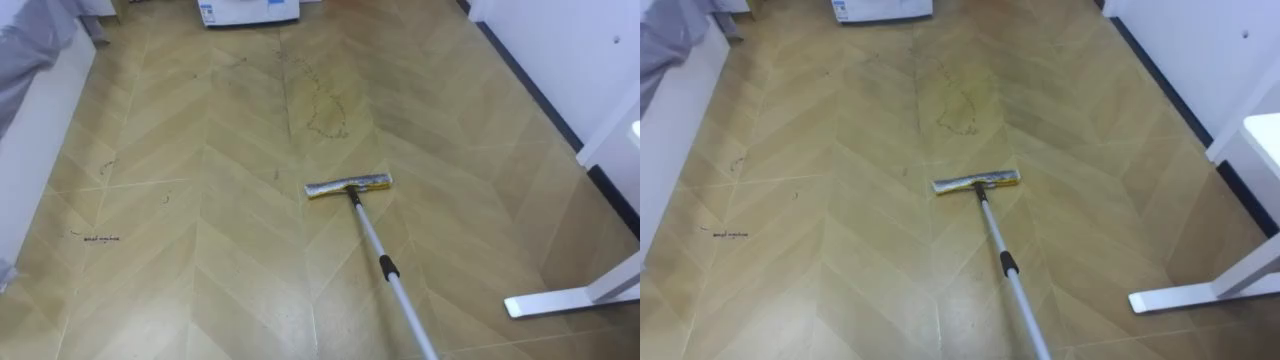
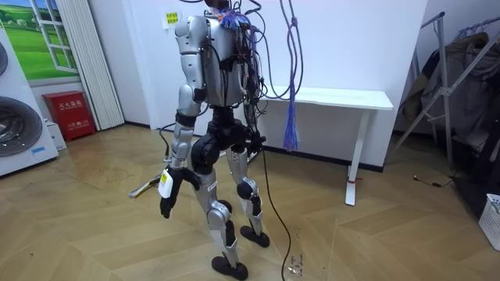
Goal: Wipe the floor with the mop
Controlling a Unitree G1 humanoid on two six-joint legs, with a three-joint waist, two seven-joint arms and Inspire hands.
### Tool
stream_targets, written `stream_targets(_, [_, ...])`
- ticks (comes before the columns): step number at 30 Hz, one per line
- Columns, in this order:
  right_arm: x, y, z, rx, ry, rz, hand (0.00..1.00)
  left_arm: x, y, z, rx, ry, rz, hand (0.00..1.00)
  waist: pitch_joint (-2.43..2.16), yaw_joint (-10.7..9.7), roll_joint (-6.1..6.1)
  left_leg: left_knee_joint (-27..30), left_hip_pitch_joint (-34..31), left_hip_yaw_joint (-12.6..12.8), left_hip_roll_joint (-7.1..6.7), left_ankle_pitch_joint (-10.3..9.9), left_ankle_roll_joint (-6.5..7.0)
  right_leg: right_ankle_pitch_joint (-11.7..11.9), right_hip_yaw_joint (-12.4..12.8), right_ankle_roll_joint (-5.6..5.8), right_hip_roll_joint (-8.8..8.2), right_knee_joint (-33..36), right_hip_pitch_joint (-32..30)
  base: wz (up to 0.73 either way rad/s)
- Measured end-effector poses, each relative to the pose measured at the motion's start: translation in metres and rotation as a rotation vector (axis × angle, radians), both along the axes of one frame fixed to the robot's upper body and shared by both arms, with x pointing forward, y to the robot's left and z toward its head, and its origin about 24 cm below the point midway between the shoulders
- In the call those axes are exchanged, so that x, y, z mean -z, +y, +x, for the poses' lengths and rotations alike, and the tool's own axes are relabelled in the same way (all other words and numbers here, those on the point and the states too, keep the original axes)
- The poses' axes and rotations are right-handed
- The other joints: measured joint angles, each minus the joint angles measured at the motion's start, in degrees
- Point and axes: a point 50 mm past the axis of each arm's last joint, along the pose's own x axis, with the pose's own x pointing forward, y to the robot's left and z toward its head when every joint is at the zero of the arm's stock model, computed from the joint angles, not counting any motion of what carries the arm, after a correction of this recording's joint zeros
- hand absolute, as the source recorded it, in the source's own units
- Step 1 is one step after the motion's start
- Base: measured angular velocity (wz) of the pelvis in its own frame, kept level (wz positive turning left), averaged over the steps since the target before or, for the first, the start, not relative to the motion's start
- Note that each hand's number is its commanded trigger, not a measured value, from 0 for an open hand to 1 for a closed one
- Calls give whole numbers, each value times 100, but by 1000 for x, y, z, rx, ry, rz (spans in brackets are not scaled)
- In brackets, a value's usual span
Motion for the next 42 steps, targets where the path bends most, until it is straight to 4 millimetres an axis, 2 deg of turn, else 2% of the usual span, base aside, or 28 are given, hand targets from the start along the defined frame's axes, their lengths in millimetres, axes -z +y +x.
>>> stream_targets(16, [0,-1,0,35,12,6,100,0,2,2,-1,20,-6,0,-20,2,1,21,-103,1,1,0,0,-1,-13,1,-7,-2,-64,1])
stream_targets(20, [0,-2,2,49,20,4,100,-2,4,8,3,1,-2,0,-55,-15,17,119,-387,-1,4,0,0,2,-50,-1,-15,103,-359,0])
stream_targets(21, [0,-2,3,60,26,5,100,-2,6,9,1,0,0,0,-38,-12,3,135,-438,-1,8,0,0,5,-49,-5,-15,115,-409,0])
stream_targets(25, [0,-3,8,79,23,4,100,-3,8,20,7,-20,4,0,-39,-13,-3,288,-789,-10,12,0,0,-4,-99,-13,-39,295,-761,4])
stream_targets(28, [0,-2,14,101,6,8,100,-3,9,29,8,-37,9,0,-10,-2,-30,510,-1217,-50,-9,0,0,-123,-123,-25,-104,749,-1285,3])
stream_targets(30, [1,0,8,128,28,16,100,-4,8,36,21,-54,9,0,-1,-13,-17,727,-1595,-142,-26,0,1,-163,-167,-36,-126,961,-1600,19])
stream_targets(34, [2,2,4,171,37,27,100,-3,8,33,21,-42,22,0,34,-12,31,1364,-2411,-303,-42,-67,11,-335,-287,-96,-197,1542,-2328,20])
stream_targets(37, [2,1,2,206,40,16,100,-1,8,24,10,-2,27,0,91,52,123,2047,-2960,-462,-17,-265,-30,-595,-390,-150,-213,2126,-2820,25])
stream_targets(39, [1,-1,12,234,29,-8,100,0,7,23,-12,12,25,0,112,189,188,2702,-3444,-492,1,-455,-70,-901,-452,-227,-288,2854,-3280,19])
stream_targets(40, [0,-1,18,238,16,-14,100,0,7,23,-13,11,25,0,113,214,192,2853,-3570,-494,-5,-475,-74,-985,-454,-238,-311,3036,-3401,25])
stream_targets(42, [-3,-4,37,284,-30,-31,100,-1,7,28,-29,-7,31,0,113,393,214,3557,-4048,-497,42,-499,-90,-1210,-464,-362,-393,3615,-3757,13])
